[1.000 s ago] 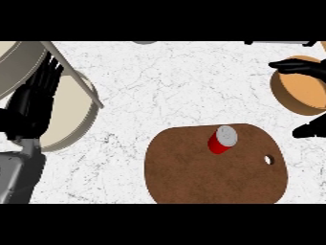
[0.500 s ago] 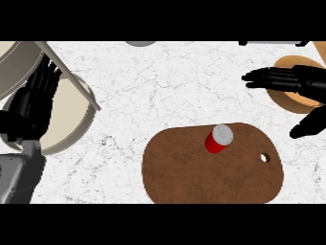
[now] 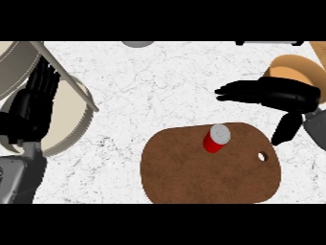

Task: Pick the can from the cutting board and place it in the pot

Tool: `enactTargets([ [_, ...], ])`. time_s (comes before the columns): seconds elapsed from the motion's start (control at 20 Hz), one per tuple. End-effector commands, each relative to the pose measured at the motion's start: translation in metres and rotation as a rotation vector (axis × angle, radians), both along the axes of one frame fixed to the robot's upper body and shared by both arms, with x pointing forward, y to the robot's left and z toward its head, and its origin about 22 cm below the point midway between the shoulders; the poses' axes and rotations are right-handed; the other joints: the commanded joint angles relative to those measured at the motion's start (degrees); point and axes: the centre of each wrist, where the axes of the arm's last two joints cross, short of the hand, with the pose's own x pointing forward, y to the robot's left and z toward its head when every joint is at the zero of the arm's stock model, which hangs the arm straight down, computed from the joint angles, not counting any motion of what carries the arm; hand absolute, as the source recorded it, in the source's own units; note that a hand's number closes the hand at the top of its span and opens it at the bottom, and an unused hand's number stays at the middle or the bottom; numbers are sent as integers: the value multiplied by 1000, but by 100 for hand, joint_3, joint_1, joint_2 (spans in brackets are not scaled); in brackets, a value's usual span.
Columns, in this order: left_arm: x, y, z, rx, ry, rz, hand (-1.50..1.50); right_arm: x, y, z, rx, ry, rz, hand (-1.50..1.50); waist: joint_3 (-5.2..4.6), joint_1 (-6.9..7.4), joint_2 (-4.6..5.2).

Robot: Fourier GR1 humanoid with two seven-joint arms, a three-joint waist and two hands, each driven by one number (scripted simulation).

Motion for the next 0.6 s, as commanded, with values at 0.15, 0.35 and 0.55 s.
enactTargets([
  [0.15,7,-5,3,4,2,4,0,-14,12,-41,-42,75,72,-150,2,-65,-5],
  [0.35,4,9,-1,19,-3,8,0,0,7,-27,2,72,65,-150,2,-29,0],
  [0.55,-6,13,12,7,13,-7,0,-1,38,-45,44,42,80,-150,3,-1,-5],
])
